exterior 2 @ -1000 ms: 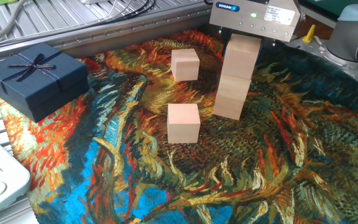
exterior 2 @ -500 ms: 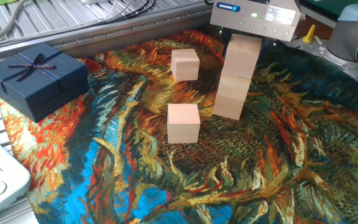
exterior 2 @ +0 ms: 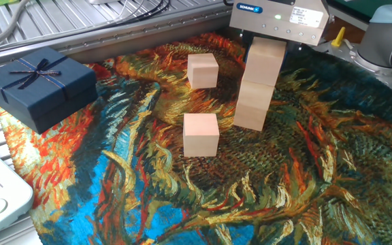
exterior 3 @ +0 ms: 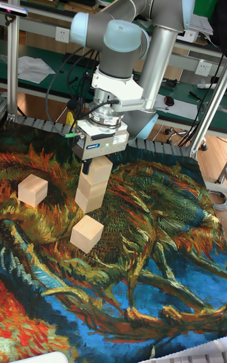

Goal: Stack the blocks in a vertical line of five

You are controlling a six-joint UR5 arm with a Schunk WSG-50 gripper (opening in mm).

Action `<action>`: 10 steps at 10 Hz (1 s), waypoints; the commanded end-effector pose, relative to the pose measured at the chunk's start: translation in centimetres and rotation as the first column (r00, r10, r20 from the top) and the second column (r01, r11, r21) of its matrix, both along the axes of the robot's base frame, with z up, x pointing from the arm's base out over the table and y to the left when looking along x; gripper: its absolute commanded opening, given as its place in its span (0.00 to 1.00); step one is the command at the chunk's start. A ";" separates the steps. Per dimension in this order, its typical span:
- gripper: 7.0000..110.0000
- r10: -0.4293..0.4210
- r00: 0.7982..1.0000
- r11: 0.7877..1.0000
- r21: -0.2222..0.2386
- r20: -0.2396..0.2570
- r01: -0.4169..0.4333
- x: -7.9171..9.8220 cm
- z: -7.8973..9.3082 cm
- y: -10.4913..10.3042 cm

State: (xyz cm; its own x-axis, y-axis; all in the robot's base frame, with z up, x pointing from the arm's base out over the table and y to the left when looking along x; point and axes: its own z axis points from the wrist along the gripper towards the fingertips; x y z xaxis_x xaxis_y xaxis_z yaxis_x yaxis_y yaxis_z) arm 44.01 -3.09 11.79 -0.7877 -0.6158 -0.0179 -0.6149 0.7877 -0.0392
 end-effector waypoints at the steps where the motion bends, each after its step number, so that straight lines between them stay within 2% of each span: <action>1: 0.15 -0.005 1.000 1.000 0.007 -0.010 0.005 -0.2 0.2 0.1; 2: 0.36 0.001 1.000 1.000 0.003 -0.013 -0.001 -0.2 0.2 0.1; 10: 0.36 0.008 1.000 1.000 0.019 -0.022 -0.008 -0.2 0.3 0.4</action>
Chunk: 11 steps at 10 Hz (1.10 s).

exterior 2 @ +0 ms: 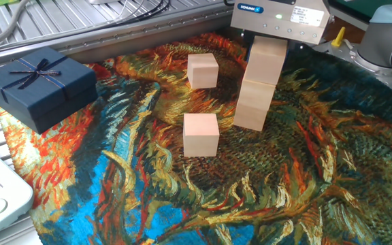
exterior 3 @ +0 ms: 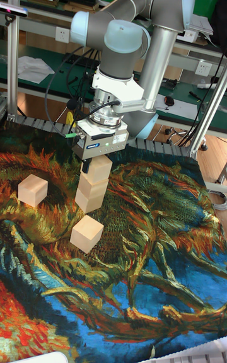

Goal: Stack the blocks in a vertical line of five

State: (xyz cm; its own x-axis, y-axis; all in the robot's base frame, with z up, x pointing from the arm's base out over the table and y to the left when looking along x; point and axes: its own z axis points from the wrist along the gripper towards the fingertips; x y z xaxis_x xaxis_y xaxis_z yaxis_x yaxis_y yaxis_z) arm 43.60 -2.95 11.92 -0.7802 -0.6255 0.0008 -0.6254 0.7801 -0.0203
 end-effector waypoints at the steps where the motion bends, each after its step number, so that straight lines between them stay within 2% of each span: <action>1: 0.36 -0.006 1.000 1.000 0.017 0.004 0.006 0.2 0.2 0.2; 11: 0.36 -0.024 1.000 0.999 0.022 0.005 0.024 0.5 -0.1 0.3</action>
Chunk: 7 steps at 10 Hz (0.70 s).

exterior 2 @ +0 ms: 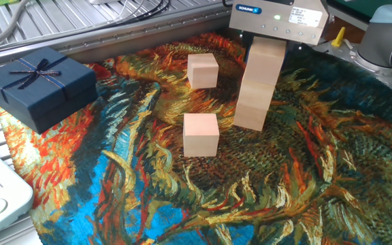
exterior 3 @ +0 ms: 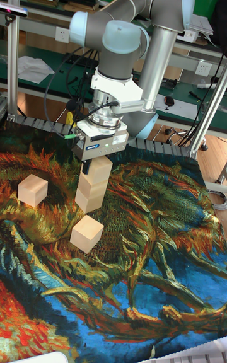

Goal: Stack the blocks in a vertical line of five

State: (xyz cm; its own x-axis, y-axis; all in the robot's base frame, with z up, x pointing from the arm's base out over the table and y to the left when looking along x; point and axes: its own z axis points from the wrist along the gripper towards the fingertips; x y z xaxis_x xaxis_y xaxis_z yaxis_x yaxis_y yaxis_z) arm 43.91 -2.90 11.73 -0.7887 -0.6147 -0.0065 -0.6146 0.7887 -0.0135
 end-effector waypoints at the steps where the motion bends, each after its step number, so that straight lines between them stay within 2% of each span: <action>1: 0.36 -0.012 1.000 1.000 0.012 0.002 0.012 0.1 0.1 0.2; 4: 0.36 -0.011 1.000 1.000 0.029 0.004 0.011 0.2 0.1 0.6; 5: 0.57 -0.006 1.000 1.000 0.030 0.002 0.006 0.1 0.1 0.7; 7: 0.57 -0.005 1.000 0.999 0.032 0.002 0.005 0.2 0.1 0.7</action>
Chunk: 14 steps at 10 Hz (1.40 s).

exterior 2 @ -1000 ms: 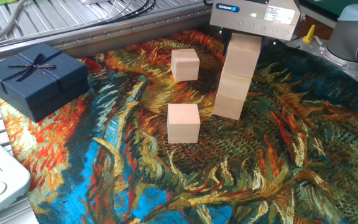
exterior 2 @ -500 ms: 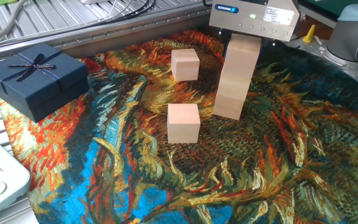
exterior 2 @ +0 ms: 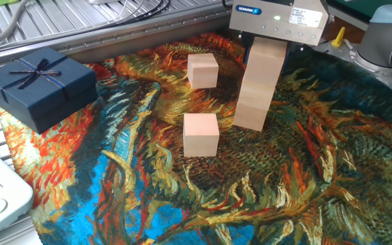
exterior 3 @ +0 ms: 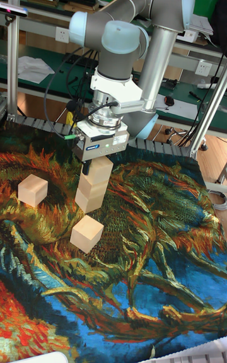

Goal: Stack the blocks in a vertical line of five

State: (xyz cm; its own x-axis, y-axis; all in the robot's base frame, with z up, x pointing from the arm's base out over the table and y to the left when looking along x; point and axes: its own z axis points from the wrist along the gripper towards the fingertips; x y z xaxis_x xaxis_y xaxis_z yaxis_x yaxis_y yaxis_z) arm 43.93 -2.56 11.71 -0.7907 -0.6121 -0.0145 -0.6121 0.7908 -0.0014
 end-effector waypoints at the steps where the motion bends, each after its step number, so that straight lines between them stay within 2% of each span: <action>1: 0.57 0.000 1.000 1.000 0.016 0.005 0.000 0.2 0.1 0.3; 2: 0.57 0.005 1.000 1.000 0.023 0.005 -0.005 0.2 0.1 0.5; 3: 0.79 0.008 1.000 1.000 0.025 0.005 -0.008 0.2 0.1 0.5; 7: 0.79 0.014 1.000 0.999 0.035 0.004 -0.014 0.2 0.7 0.7; 11: 0.79 -0.017 1.000 0.998 0.053 0.012 0.017 0.2 4.7 1.6; 14: 0.79 -0.016 1.000 0.997 0.074 0.012 0.015 -0.4 7.4 0.6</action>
